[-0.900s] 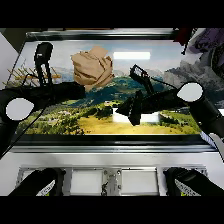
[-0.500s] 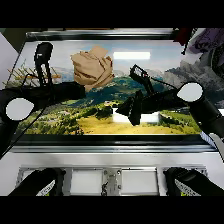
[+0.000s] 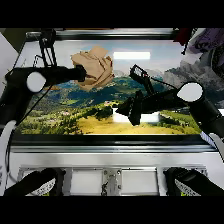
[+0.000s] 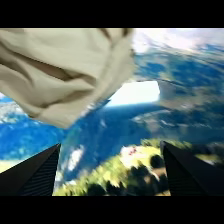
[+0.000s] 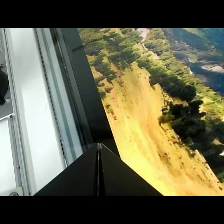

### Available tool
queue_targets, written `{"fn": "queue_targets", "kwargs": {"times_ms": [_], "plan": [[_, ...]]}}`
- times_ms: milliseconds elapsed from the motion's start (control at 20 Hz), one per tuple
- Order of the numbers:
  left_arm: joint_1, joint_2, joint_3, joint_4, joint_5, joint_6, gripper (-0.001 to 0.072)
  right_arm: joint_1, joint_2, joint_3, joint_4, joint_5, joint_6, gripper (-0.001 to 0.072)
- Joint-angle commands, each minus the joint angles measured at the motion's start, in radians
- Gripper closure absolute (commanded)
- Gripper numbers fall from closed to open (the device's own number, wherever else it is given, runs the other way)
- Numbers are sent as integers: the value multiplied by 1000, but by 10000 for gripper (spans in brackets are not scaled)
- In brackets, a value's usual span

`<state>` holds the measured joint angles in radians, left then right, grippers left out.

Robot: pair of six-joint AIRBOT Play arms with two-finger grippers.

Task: Fold the clothes and pants, and hang the long-sleeved shirts on hangers.

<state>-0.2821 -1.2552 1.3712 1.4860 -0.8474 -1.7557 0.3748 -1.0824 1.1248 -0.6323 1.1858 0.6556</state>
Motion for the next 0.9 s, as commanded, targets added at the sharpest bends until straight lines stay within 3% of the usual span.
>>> {"fn": "queue_targets", "kwargs": {"times_ms": [0,300,600,750,800,850], "plan": [[75,-284,164,2,4,5,-1,1,0,0,0,0,0,699],[86,-726,468,-126,5,5,-2,1,-1,0,0,0,0,699],[82,-927,692,-159,-25,-26,-2,1,0,0,0,0,0,699],[81,-934,652,-243,14,-26,0,1,0,0,0,0,0,699],[82,-934,631,-259,18,-26,124,1,-1,0,0,0,0,699],[82,-934,616,-258,13,-33,305,1,0,0,0,0,0,699]]}}
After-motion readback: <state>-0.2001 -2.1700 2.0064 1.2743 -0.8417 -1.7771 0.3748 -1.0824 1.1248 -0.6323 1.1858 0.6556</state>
